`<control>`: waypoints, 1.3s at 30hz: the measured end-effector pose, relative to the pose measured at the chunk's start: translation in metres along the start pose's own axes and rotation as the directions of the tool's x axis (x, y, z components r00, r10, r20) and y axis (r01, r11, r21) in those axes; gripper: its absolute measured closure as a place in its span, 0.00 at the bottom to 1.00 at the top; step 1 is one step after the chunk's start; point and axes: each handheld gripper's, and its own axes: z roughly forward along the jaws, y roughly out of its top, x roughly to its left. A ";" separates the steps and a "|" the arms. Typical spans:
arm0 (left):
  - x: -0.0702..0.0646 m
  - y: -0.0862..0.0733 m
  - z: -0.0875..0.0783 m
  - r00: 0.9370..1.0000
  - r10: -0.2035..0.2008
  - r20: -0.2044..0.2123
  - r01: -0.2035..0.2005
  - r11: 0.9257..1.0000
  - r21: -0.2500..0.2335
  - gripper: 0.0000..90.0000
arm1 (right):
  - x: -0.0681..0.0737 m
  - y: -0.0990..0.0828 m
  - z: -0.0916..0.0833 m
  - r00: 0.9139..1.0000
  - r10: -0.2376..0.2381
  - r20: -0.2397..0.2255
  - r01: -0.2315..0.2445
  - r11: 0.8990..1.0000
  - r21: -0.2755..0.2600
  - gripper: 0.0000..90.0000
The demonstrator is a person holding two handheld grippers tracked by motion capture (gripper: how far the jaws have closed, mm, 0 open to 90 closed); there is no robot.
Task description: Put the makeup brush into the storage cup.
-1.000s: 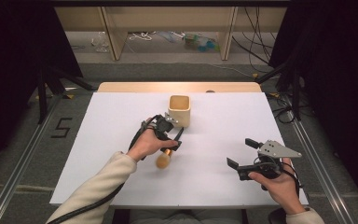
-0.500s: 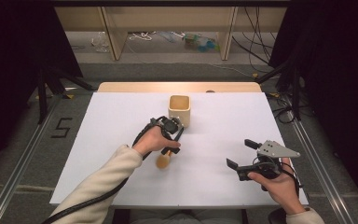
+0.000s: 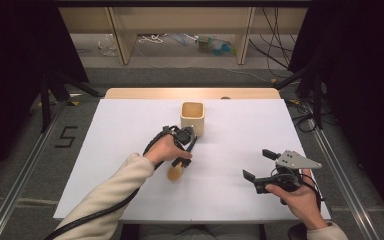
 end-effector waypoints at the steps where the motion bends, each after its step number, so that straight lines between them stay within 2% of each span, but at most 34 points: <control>1: 0.000 0.000 0.001 1.000 -0.007 -0.001 0.007 1.000 0.000 0.44 | -0.001 0.000 0.001 1.000 -0.014 0.013 0.014 1.000 -0.017 0.02; 3: -0.002 0.000 0.001 1.000 -0.024 0.009 0.024 0.999 0.021 0.44 | -0.001 0.000 0.001 1.000 -0.013 0.011 0.013 1.000 -0.018 0.02; 4: -0.002 0.000 0.003 0.999 -0.031 0.007 0.031 0.999 0.014 0.45 | -0.001 0.000 0.001 1.000 -0.015 0.009 0.015 1.000 -0.015 0.02; 6: -0.002 0.001 0.002 1.000 -0.015 0.008 0.015 0.999 0.041 0.45 | -0.001 0.000 0.001 1.000 -0.013 0.010 0.014 1.000 -0.017 0.02; 8: -0.003 0.002 0.004 0.999 -0.032 0.008 0.032 0.999 0.031 0.45 | -0.001 0.000 0.000 1.000 -0.017 0.008 0.017 1.000 -0.010 0.02; 10: -0.003 0.002 0.005 1.000 -0.012 0.003 0.012 0.999 0.050 0.46 | -0.001 0.000 0.001 1.000 -0.013 0.012 0.013 1.000 -0.017 0.02; 12: -0.004 0.004 0.005 1.000 -0.011 0.008 0.010 0.998 0.069 0.46 | -0.001 0.000 0.001 1.000 -0.013 0.012 0.013 1.000 -0.016 0.02; 15: -0.005 0.004 0.007 1.000 -0.010 0.005 0.009 0.998 0.060 0.48 | 0.000 0.000 0.000 1.000 -0.001 0.000 0.001 1.000 0.006 0.02; 16: -0.006 0.004 0.009 1.000 -0.018 -0.002 0.018 0.999 0.039 0.48 | 0.000 0.000 0.000 1.000 -0.001 0.000 0.001 1.000 0.006 0.02; 18: -0.006 0.006 0.007 1.000 -0.010 0.016 0.008 0.996 0.088 0.50 | 0.000 0.000 0.000 1.000 0.001 -0.004 -0.001 1.000 0.005 0.02; 22: -0.008 0.007 0.012 1.000 -0.007 -0.007 0.008 0.998 0.057 0.51 | 0.000 0.000 0.000 1.000 0.000 -0.004 0.000 1.000 0.006 0.02; 24: -0.009 0.008 0.012 1.000 -0.008 -0.005 0.009 0.998 0.061 0.52 | -0.001 0.000 0.000 1.000 -0.014 0.001 0.014 1.000 -0.004 0.02; 28: -0.010 0.012 0.013 1.000 0.011 -0.014 -0.010 0.997 0.077 0.53 | 0.000 0.000 0.000 1.000 -0.004 0.000 0.004 1.000 -0.001 0.03; 31: -0.011 0.013 0.014 1.000 -0.005 -0.013 0.006 0.997 0.079 0.55 | 0.000 0.000 0.000 1.000 0.001 -0.002 -0.001 1.000 0.002 0.03; 32: -0.010 0.013 0.014 1.000 0.006 -0.007 -0.005 0.996 0.091 0.55 | -0.001 0.000 0.000 1.000 -0.013 0.001 0.013 1.000 -0.005 0.03; 39: -0.009 0.012 0.013 1.000 0.001 -0.018 0.001 0.995 0.104 0.63 | -0.001 0.000 0.000 1.000 -0.014 0.005 0.014 1.000 0.003 0.03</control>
